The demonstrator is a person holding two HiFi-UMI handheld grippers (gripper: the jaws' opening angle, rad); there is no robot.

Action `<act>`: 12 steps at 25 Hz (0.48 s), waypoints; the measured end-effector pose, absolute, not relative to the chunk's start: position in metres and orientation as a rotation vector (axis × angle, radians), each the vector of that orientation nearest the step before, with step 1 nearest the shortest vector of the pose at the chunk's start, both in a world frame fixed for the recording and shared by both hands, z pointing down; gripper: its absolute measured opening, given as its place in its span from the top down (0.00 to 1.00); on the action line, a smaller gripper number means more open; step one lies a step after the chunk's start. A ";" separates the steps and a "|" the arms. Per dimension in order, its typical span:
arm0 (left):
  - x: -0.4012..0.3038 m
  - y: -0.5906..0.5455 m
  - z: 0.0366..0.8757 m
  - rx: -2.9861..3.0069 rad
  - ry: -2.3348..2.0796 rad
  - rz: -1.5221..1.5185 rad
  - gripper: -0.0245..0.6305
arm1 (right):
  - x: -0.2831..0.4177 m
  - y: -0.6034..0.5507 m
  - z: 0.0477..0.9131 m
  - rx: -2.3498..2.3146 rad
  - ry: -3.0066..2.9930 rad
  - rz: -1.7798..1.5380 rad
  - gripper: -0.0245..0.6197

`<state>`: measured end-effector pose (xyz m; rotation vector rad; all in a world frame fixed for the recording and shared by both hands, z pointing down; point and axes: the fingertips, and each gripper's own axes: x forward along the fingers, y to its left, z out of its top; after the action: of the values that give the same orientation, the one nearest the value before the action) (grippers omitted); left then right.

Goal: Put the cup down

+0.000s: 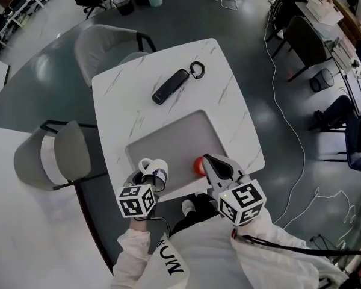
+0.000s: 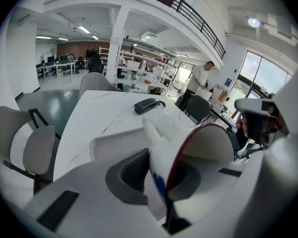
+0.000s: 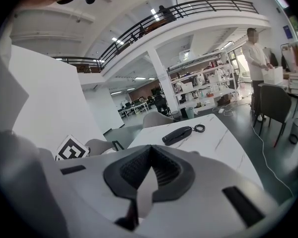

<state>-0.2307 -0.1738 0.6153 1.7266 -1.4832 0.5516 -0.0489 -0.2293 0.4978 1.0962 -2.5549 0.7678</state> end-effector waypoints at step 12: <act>-0.222 -0.183 0.648 1.664 -1.404 0.672 0.91 | -0.036 -0.234 0.512 1.110 -2.532 0.809 0.95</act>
<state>-0.2217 -0.1831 0.6485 1.6641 -1.4039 0.6723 -0.0358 -0.2336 0.5117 1.1096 -2.5318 0.8087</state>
